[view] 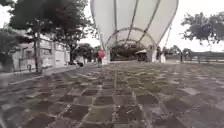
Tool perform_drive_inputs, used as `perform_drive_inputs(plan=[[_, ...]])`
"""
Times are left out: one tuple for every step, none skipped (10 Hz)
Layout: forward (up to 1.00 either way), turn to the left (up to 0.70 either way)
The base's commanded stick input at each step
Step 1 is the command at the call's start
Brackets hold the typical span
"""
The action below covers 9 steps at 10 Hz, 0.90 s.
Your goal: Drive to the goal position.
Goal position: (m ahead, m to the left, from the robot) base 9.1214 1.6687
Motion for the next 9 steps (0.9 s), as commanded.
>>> perform_drive_inputs(plan=[[1.0, 0.0], [1.0, 0.0], [1.0, 0.0], [1.0, 0.0], [1.0, 0.0], [1.0, 0.0], [1.0, 0.0], [1.0, 0.0], [1.0, 0.0]])
